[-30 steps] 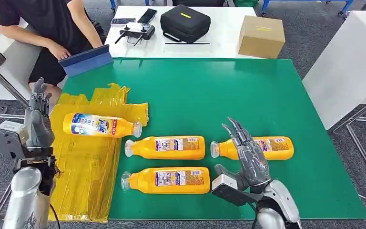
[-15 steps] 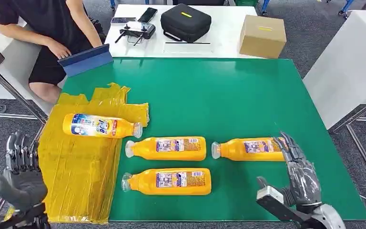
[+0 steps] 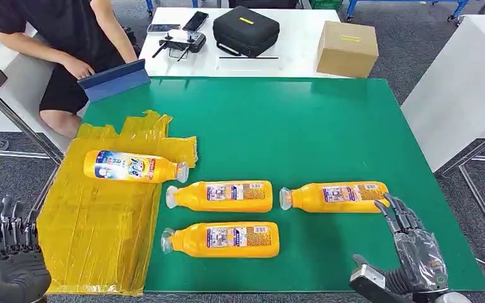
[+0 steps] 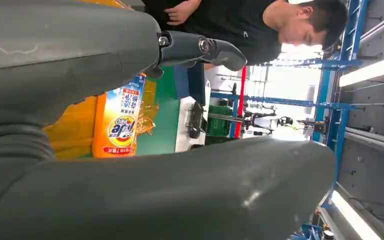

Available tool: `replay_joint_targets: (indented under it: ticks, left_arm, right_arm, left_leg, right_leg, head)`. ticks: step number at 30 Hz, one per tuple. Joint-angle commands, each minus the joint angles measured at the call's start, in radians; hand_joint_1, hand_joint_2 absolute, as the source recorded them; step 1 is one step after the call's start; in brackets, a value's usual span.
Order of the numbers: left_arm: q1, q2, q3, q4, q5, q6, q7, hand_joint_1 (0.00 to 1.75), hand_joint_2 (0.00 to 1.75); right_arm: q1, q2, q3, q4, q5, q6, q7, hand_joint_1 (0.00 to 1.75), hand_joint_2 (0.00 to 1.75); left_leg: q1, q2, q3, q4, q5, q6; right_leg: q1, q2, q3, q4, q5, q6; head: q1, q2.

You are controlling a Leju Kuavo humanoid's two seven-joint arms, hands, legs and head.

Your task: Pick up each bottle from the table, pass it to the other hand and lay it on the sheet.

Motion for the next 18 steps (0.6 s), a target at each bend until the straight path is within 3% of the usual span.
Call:
replay_joint_targets:
  ticks: [1, 9, 13, 18]
  left_arm:
    - [0.006, -0.034, 0.051, 0.004, -0.019, -0.022, 0.02, 0.0, 0.0]
    - [-0.024, -0.004, 0.02, 0.036, -0.011, -0.011, 0.017, 0.0, 0.0]
    - [-0.041, 0.031, -0.003, 0.053, -0.002, 0.001, 0.025, 0.0, 0.0]
    - [-0.068, 0.061, -0.025, 0.091, 0.015, 0.005, 0.023, 0.0, 0.0]
  right_arm:
    - [-0.011, -0.051, 0.012, 0.042, 0.065, -0.005, 0.013, 0.0, 1.75]
    - [-0.231, -0.164, 0.159, 0.32, 0.109, -0.024, 0.103, 0.0, 1.75]
    - [-0.388, -0.166, 0.243, 0.496, 0.132, -0.024, 0.155, 0.0, 1.75]
    - [-0.386, -0.202, 0.241, 0.575, 0.099, -0.044, 0.153, 0.0, 1.75]
  left_leg:
    - [0.002, 0.001, 0.004, 0.0, -0.002, -0.005]
    - [0.002, 0.006, 0.006, -0.002, -0.001, -0.005]
    - [0.002, 0.008, 0.007, -0.003, 0.0, -0.004]
    - [0.002, 0.001, 0.009, -0.003, 0.001, -0.005]
  right_leg:
    - [0.002, 0.0, 0.005, -0.001, -0.001, -0.003]
    - [0.002, 0.005, 0.006, -0.004, 0.002, -0.003]
    - [0.002, 0.007, 0.007, -0.005, 0.003, -0.003]
    - [0.002, 0.0, 0.009, -0.004, 0.002, -0.003]
  head:
    - [0.0, 0.0]
    - [0.0, 0.0]
    - [0.0, 0.0]
    - [0.0, 0.0]
